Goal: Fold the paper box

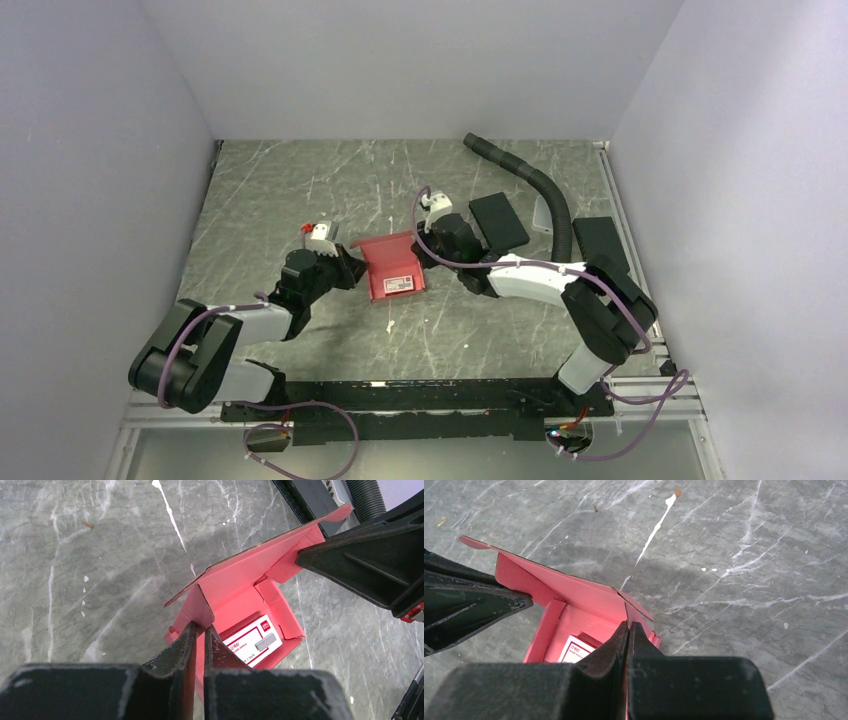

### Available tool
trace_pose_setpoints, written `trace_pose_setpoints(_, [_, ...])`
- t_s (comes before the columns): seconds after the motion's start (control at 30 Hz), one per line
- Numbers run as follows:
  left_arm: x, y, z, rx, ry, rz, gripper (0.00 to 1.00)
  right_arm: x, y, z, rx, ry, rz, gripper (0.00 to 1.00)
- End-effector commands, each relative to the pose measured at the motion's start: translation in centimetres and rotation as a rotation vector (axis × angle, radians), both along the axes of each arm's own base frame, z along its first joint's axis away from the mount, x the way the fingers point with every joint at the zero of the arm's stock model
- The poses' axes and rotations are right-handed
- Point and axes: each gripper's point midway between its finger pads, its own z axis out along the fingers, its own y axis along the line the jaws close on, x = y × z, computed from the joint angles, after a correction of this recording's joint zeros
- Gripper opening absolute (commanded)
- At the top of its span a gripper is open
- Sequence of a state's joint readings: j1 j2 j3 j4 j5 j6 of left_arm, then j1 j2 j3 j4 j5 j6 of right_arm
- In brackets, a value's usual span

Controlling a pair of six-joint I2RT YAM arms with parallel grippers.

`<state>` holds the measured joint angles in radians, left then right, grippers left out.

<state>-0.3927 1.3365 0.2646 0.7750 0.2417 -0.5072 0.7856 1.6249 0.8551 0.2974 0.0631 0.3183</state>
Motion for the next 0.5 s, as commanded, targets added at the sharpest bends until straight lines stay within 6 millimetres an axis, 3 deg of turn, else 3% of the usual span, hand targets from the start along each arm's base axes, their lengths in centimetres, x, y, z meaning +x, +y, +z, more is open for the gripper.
trace_pose_setpoints(0.0, [-0.24, -3.20, 3.91, -0.100, -0.090, -0.112, 0.11, -2.38, 4.31, 3.05, 0.146, -0.022, 0.117, 0.00])
trace_pose_setpoints(0.37, [-0.30, -3.38, 3.94, -0.089, -0.089, -0.110, 0.12, -2.93, 4.99, 3.06, 0.138, -0.031, 0.157, 0.00])
trace_pose_setpoints(0.47, [-0.25, -3.36, 4.14, -0.089, -0.093, -0.107, 0.12, -3.21, 5.16, 2.89, 0.137, -0.026, 0.177, 0.06])
